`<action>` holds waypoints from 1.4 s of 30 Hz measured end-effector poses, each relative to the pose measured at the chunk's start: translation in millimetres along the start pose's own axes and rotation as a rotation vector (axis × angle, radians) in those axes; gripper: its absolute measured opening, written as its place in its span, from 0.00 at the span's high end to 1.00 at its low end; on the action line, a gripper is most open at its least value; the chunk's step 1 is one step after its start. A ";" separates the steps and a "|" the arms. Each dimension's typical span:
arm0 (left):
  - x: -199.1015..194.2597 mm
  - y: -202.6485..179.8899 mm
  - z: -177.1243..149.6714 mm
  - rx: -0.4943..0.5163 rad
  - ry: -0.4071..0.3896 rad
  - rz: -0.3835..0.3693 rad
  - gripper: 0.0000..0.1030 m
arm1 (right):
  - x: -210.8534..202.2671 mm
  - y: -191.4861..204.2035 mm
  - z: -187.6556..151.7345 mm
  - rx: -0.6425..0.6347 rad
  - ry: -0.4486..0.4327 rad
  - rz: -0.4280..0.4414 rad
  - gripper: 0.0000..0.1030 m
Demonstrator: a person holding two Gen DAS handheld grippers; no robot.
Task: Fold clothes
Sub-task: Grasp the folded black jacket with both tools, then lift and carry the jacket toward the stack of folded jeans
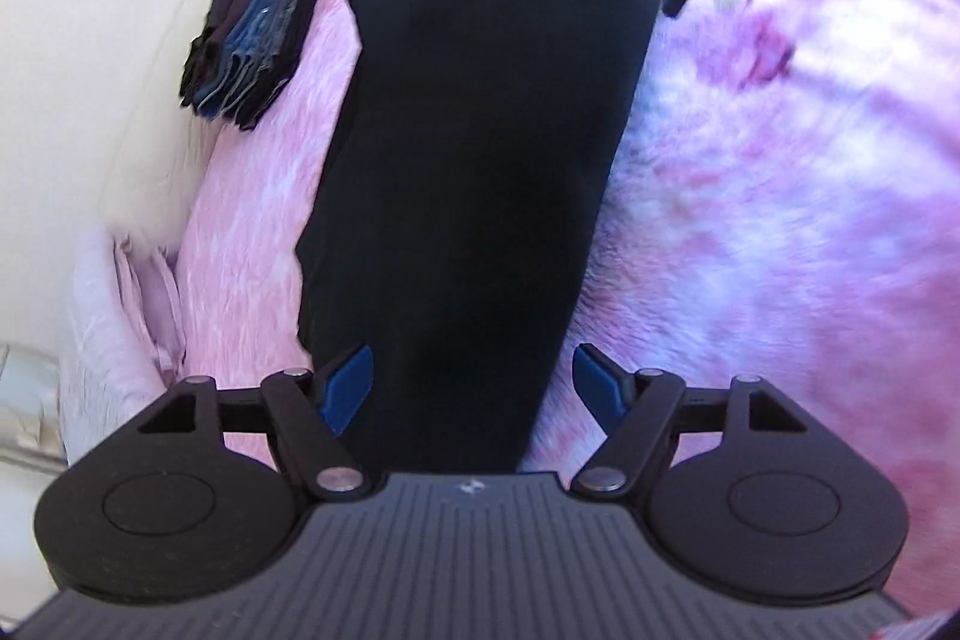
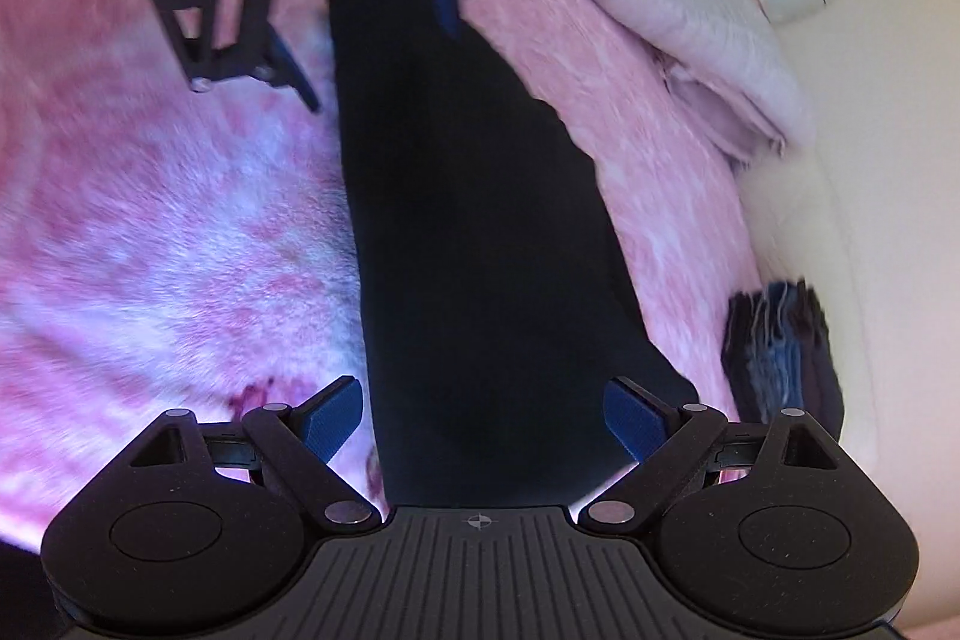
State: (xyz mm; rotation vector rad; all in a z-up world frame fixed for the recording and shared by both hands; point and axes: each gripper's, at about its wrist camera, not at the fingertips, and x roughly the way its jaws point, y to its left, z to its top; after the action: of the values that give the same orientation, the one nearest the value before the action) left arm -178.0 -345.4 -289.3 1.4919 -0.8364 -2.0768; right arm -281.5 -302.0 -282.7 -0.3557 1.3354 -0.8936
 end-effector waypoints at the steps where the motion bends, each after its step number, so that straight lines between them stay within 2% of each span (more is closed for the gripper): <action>1: 9.0 -1.7 -1.0 0.015 -0.002 0.003 0.31 | 10.2 5.8 -0.6 -0.019 -0.002 -0.002 0.12; 6: 37.8 -2.5 -7.6 0.085 -0.033 0.033 0.27 | 50.5 24.9 -13.7 -0.105 -0.026 -0.017 0.12; 8: 39.5 2.0 -12.3 0.097 -0.046 0.027 0.27 | 56.8 21.1 -22.5 -0.121 -0.029 -0.052 0.13; 9: 38.8 4.0 -13.7 0.099 -0.048 0.026 0.27 | 59.7 18.7 -27.3 -0.130 -0.025 -0.072 0.26; 13: 38.0 2.1 -17.7 0.131 -0.045 0.026 0.34 | 65.1 11.2 -46.1 -0.159 -0.026 -0.078 0.27; 18: 48.8 5.4 -11.3 0.159 -0.021 0.001 0.33 | 82.0 17.9 -48.0 -0.230 -0.029 -0.108 0.26; 20: 48.6 11.6 -10.6 0.146 -0.010 -0.029 0.39 | 86.1 11.3 -47.7 -0.205 -0.024 -0.084 0.27; 21: 46.7 14.6 -10.4 0.143 -0.008 -0.043 0.49 | 86.1 6.6 -48.0 -0.188 -0.023 -0.066 0.32; 23: 40.3 20.3 -10.2 0.140 -0.006 -0.058 0.59 | 81.2 -6.6 -49.5 -0.148 -0.029 -0.021 0.51; 27: 18.8 40.2 -2.1 0.083 0.004 -0.067 0.70 | 62.9 -46.3 -45.6 -0.084 -0.051 0.042 0.62; 31: -14.3 74.4 15.4 0.011 -0.009 -0.061 0.72 | 32.4 -90.4 -39.1 -0.105 -0.082 0.017 0.64; 34: -42.5 96.7 30.6 -0.025 -0.021 -0.063 0.72 | 1.1 -108.5 -37.3 -0.133 -0.091 0.003 0.64; 42: -95.8 135.5 77.4 -0.051 -0.036 -0.022 0.72 | -71.5 -151.2 -46.8 -0.160 -0.099 -0.035 0.64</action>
State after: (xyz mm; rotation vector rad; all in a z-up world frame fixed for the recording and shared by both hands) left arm -220.0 -362.2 -111.8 1.4477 -0.7782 -2.1300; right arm -376.8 -333.4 -141.0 -0.5416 1.3156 -0.7903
